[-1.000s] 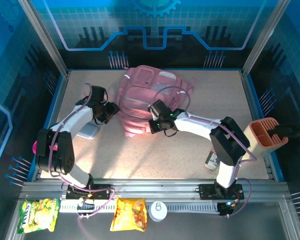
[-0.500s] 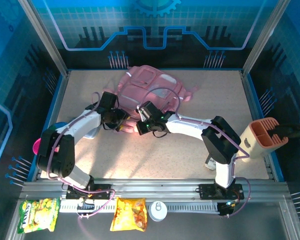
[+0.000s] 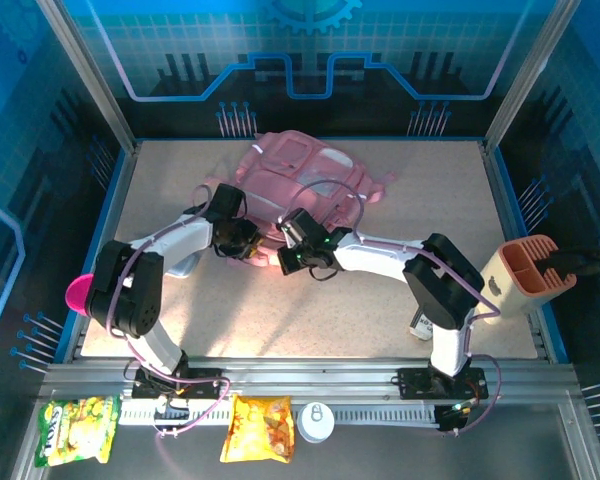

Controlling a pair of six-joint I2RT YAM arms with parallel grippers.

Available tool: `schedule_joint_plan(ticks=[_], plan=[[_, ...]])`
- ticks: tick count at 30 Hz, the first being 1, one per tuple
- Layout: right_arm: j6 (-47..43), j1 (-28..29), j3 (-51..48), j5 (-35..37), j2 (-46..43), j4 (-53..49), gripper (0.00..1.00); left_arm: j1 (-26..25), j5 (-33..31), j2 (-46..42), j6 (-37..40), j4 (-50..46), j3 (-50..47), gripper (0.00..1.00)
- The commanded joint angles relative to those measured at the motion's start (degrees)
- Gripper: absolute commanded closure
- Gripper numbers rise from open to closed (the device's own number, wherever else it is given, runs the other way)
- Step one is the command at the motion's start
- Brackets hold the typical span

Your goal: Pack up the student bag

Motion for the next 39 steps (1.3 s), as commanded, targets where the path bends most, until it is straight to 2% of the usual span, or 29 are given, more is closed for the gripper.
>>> schedule_joint_plan(ticks=[1, 9, 24, 33, 37, 39], plan=[[0.4, -0.2, -3.7, 5.1, -3.5, -3.1, 1.0, -0.1, -2.0, 0.6, 1.6, -1.1, 1.6, 0.82], [-1.8, -7.6, -9.6, 8.0, -8.1, -4.2, 1.0, 0.9, -2.0, 0.0, 3.7, -1.5, 1.9, 0.92], [-5.8, -20.5, -2.8, 8.7, -4.4, -8.1, 0.97, 1.0, -0.5, -1.5, 8.1, -4.3, 1.6, 0.96], [-5.0, -29.3, 2.4, 0.1, 1.1, -6.0, 0.91, 0.2, 1.5, -2.1, 8.7, -4.2, 1.7, 0.96], [-3.2, -30.9, 2.5, -3.7, -0.6, -6.0, 0.91, -0.7, 2.1, -2.2, 9.0, -4.7, 2.0, 0.95], [-2.3, -31.0, -1.2, -6.1, -3.7, -3.1, 0.81, -1.4, 2.6, -2.6, 8.8, -4.4, 1.9, 0.94]])
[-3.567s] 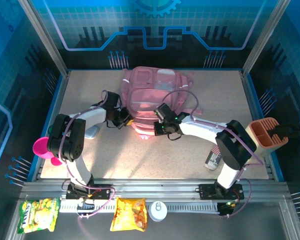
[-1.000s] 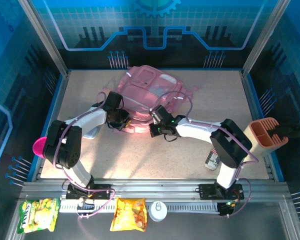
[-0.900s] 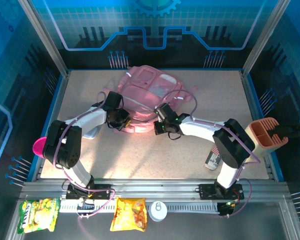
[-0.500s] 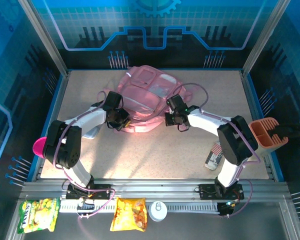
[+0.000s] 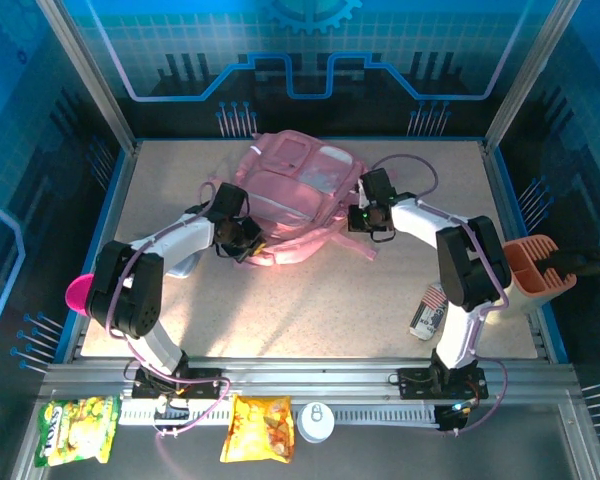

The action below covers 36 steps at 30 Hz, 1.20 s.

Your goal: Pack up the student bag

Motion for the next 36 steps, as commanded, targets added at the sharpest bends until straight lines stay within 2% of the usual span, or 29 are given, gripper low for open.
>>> schedule_joint_plan(ticks=[1, 4, 7, 11, 17, 19, 22, 29, 36], plan=[[2.7, -2.2, -4.0, -2.7, -6.0, 3.9, 0.72, -0.9, 0.9, -2.4, 1.6, -3.0, 1.4, 0.93], [7.2, -2.3, -10.1, -8.1, -12.1, 8.5, 0.58, -3.2, 0.4, -2.5, 1.8, -4.3, 2.8, 0.92], [13.1, -1.9, -14.7, -11.8, -16.6, 12.4, 0.53, -6.0, -0.5, -2.5, 1.8, -5.2, 3.7, 0.92], [19.7, -0.4, -17.8, -14.8, -18.2, 17.1, 0.52, -9.9, -1.7, -2.1, 1.3, -6.7, 4.2, 0.89], [21.8, 1.8, -15.5, -15.1, -14.6, 17.9, 0.52, -10.5, -7.0, -4.7, 1.9, -9.2, 5.2, 0.72], [22.0, 2.1, -14.5, -15.3, -13.3, 17.8, 0.52, -10.1, -8.1, -6.4, 2.4, -9.0, 6.1, 0.59], [22.2, 2.5, -13.8, -15.6, -11.8, 18.1, 0.52, -9.1, -7.5, -7.9, 1.5, -6.5, 6.3, 0.5], [23.3, 2.8, -14.5, -16.0, -10.0, 19.3, 0.52, -7.8, -3.6, -4.4, -5.1, 1.0, 6.6, 0.45], [23.8, 2.8, -17.0, -16.4, -9.1, 20.2, 0.53, -7.8, -2.9, 1.1, -10.8, 7.2, 8.4, 0.44]])
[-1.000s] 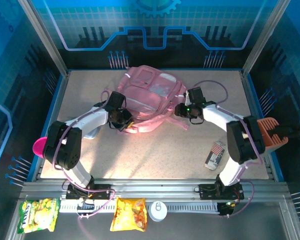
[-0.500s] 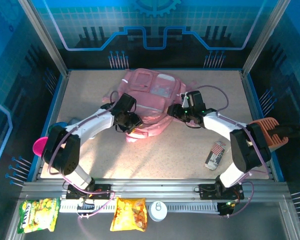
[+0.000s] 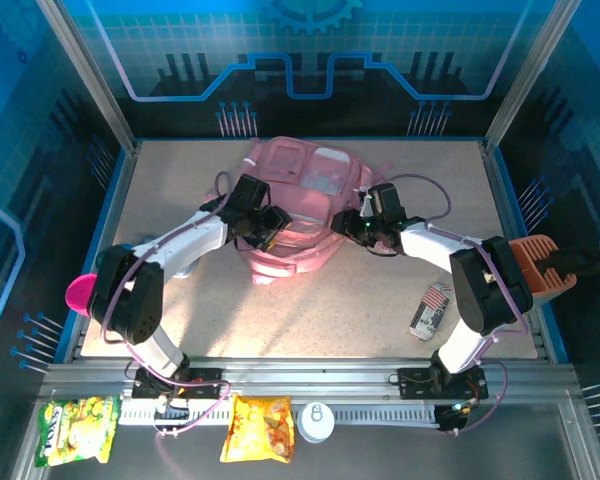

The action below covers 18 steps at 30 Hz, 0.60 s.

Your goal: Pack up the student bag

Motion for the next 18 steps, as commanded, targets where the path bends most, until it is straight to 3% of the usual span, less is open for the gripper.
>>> schedule_joint_plan(ticks=[1, 12, 18], plan=[[1.0, 0.8, -1.8, -1.3, 1.2, 1.7, 0.53, 0.2, 1.1, 1.9, -4.1, 4.4, 2.4, 0.44], [1.9, 1.1, -3.7, -1.8, 2.7, 3.2, 0.55, 0.1, 0.8, 6.1, -6.9, 7.1, 3.0, 0.53], [-0.3, 0.5, -3.7, 0.7, -1.7, 1.0, 0.54, 0.2, 0.1, 5.7, -5.5, 6.7, 3.9, 0.77]])
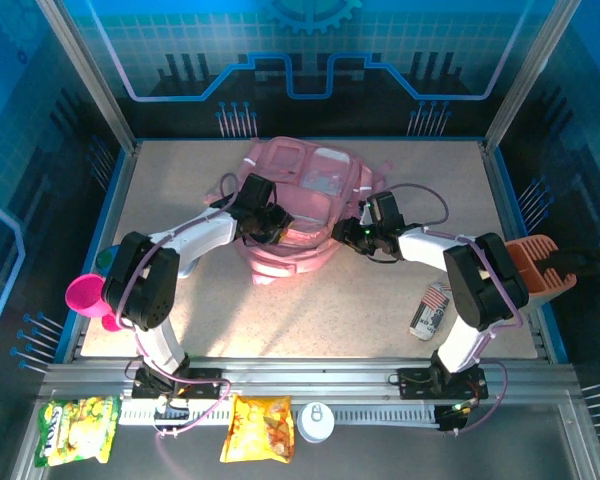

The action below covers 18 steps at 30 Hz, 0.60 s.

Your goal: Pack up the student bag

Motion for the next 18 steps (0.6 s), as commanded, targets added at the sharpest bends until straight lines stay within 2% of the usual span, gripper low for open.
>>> schedule_joint_plan(ticks=[1, 5, 8, 14, 18], plan=[[-2.2, 0.1, -0.7, 2.2, -4.4, -1.6, 0.54, 0.2, -0.4, -0.3, 1.6, 1.0, 2.3, 0.82], [-3.8, -1.6, -0.7, 3.7, -8.1, -2.5, 0.52, 0.8, -0.6, -3.0, 4.2, 0.2, 2.4, 0.95], [-5.3, -3.2, 1.1, 2.9, -8.6, -3.4, 0.49, 1.2, 0.2, -4.8, 6.9, -0.8, 3.4, 1.0], [-8.7, -5.6, 7.3, -0.3, -4.7, -5.3, 0.42, 2.7, 4.8, -6.9, 9.9, -1.7, 5.5, 1.0], [-10.8, -7.5, 12.1, -1.9, -1.2, -6.4, 0.41, 3.7, 7.2, -8.4, 12.2, -2.5, 6.8, 1.0]])
